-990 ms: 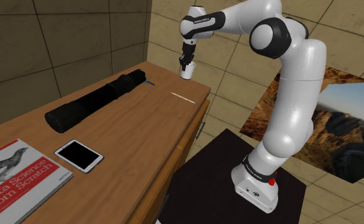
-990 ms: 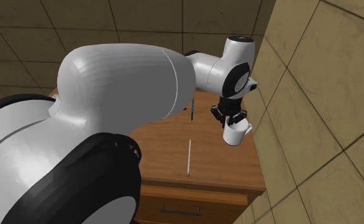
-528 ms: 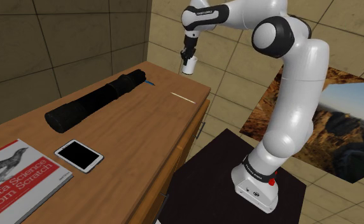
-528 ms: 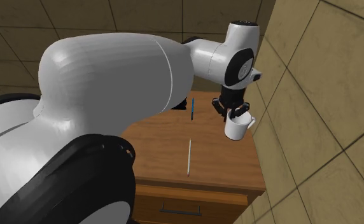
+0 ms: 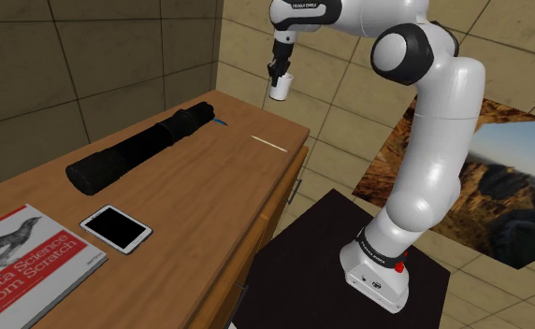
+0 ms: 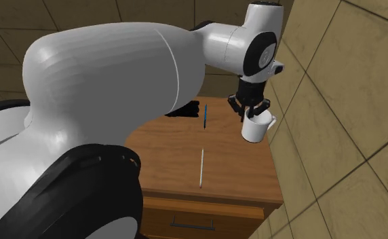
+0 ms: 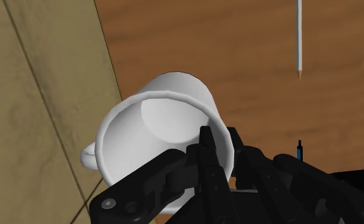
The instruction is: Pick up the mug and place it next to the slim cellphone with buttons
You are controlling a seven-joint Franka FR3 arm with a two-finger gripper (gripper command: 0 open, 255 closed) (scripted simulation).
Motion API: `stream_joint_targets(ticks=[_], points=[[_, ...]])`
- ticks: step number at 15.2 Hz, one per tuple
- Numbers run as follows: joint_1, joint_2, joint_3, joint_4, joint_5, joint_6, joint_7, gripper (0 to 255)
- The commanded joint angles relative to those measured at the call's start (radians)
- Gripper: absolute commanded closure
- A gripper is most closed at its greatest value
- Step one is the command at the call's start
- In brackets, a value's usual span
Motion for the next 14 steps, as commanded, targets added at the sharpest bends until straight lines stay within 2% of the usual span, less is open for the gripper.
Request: stream_joint_targets(ticks=[1,7,14], points=[[0.001,-0.004,0.000,0.021,-0.001,-0.026,0.000,255],[-0.002,0.002,-0.001,0.109,0.001,-0.106,-0.004,255],[0.099,-0.202,0.037,-0.179,-0.038,-0.029,0.134,255]])
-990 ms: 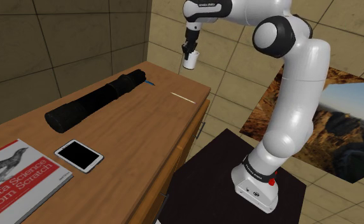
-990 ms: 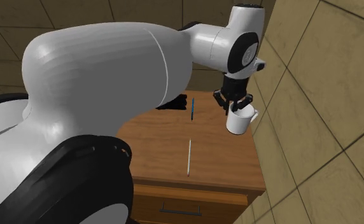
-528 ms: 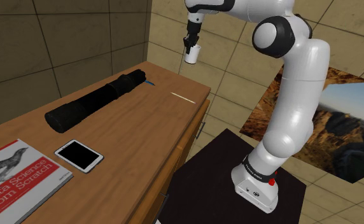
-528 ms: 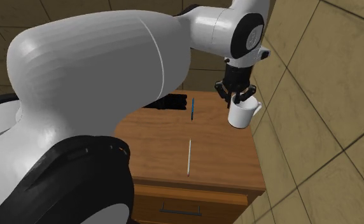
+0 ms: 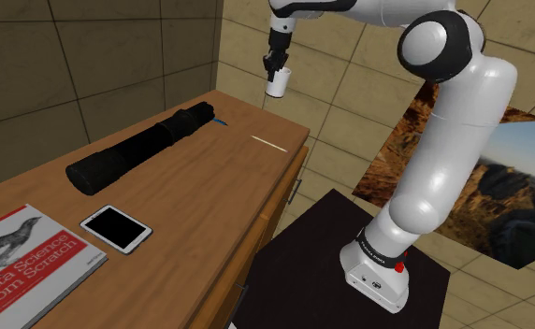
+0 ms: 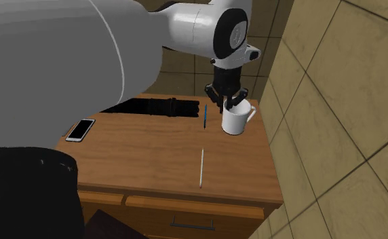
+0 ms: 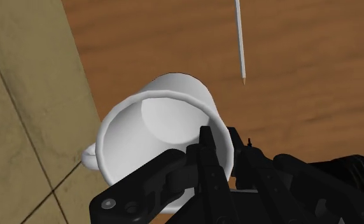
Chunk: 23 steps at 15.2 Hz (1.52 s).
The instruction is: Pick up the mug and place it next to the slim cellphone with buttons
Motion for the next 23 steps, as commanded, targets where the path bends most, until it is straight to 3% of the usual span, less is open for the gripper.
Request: stream_joint_targets(ticks=[1,12,23], points=[[0.028,-0.061,0.014,-0.080,-0.011,0.017,0.044,255],[0.155,-0.262,0.121,-0.329,-0.030,0.049,0.283,255],[0.274,-0.351,0.259,-0.426,-0.009,0.041,0.534,255]])
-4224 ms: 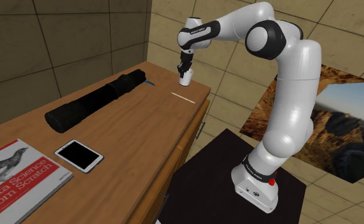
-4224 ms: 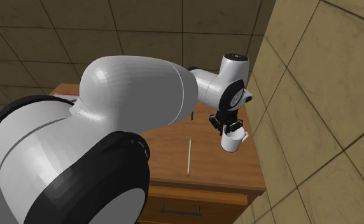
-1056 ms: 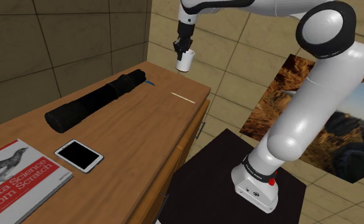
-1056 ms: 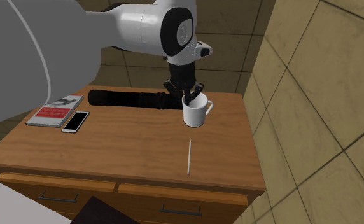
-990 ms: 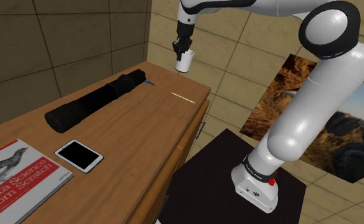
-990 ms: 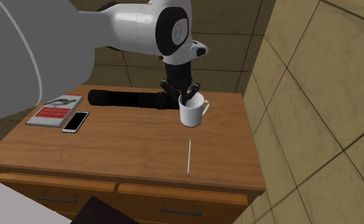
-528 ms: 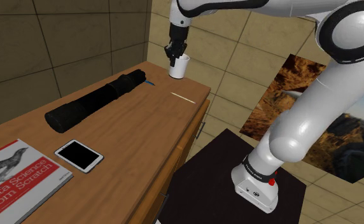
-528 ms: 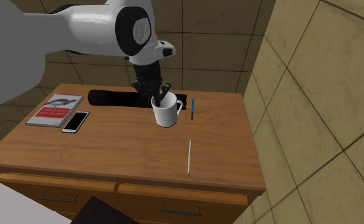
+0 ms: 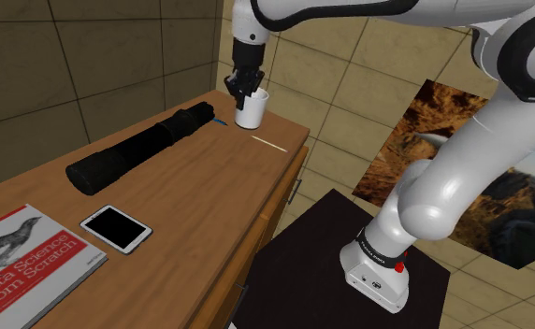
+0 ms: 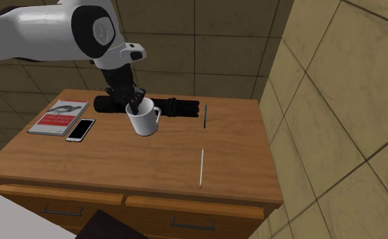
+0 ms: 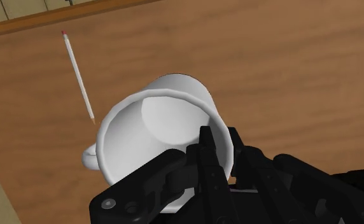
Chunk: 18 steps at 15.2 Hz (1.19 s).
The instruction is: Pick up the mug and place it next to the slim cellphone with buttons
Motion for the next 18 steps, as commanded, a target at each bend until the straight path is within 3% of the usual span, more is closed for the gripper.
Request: stream_joint_targets(ticks=[1,10,18], points=[[0.021,-0.003,0.026,-0.003,0.004,-0.002,0.048,255],[0.119,0.022,0.149,0.031,0.019,-0.023,0.264,255],[0.211,0.117,0.256,0.141,0.002,-0.052,0.467,255]])
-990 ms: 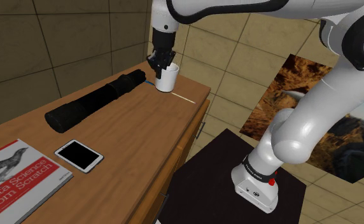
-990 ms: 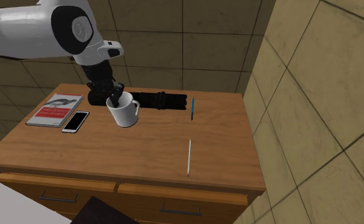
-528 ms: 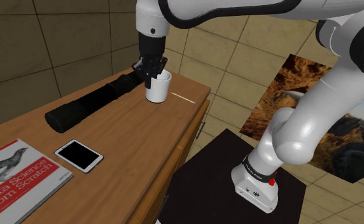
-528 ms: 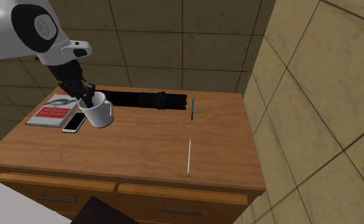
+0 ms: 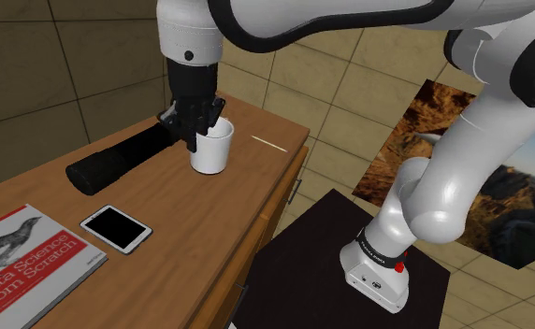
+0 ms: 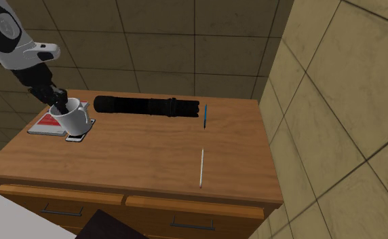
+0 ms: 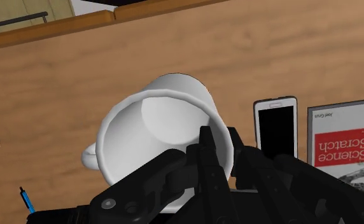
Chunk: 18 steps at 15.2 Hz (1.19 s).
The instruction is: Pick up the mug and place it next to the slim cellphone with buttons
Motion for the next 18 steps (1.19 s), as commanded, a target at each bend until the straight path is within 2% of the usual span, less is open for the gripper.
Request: stream_joint_targets(ticks=[1,10,18], points=[[0.025,0.029,0.026,0.035,-0.008,-0.011,0.054,255],[0.166,0.232,0.118,0.274,-0.092,-0.082,0.288,255],[0.167,0.241,0.116,0.192,-0.098,0.009,0.300,255]])
